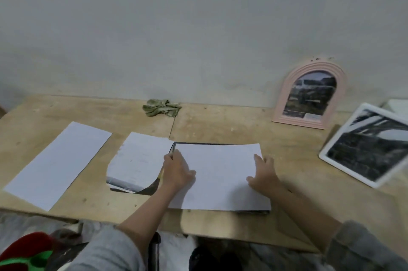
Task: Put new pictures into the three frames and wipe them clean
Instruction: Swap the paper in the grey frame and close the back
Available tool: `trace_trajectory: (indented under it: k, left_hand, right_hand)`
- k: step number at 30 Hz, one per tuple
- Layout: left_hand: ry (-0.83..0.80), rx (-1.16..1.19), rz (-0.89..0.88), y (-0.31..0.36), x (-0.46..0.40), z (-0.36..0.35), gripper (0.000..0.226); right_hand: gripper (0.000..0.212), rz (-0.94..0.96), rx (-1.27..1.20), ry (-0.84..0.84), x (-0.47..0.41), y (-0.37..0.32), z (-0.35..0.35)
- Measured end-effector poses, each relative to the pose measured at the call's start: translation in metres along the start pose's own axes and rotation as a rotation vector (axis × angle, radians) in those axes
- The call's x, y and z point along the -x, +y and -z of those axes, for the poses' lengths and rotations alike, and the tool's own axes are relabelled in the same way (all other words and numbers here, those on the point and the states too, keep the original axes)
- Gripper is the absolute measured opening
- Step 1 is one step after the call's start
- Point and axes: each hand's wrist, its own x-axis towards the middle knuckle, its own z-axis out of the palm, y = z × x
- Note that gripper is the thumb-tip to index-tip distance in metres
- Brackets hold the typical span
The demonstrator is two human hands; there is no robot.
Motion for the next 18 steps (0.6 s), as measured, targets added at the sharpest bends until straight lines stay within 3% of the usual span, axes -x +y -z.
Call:
trace_trajectory:
  k: [3, 5, 9, 18]
  left_hand:
    - [-0.107, -0.248, -0.085, -0.01, -0.005, -0.006, 0.114]
    - [-0.201, -0.398, -0.114, -0.013, -0.007, -0.007, 0.121]
    - [-0.283, -0.494, -0.126, -0.019, -0.007, -0.007, 0.125]
    - [-0.256, -0.502, -0.071, -0.015, -0.004, -0.009, 0.118]
  right_hand:
    - [0.095, 0.068, 0.202, -0.041, 0.009, 0.003, -0.009]
    - [0.1, 0.079, 0.303, -0.119, 0.009, 0.007, -0.014]
    - [0.103, 0.085, 0.376, -0.186, 0.007, 0.014, -0.018]
    - [0.098, 0.124, 0.429, -0.198, 0.002, 0.024, -0.017]
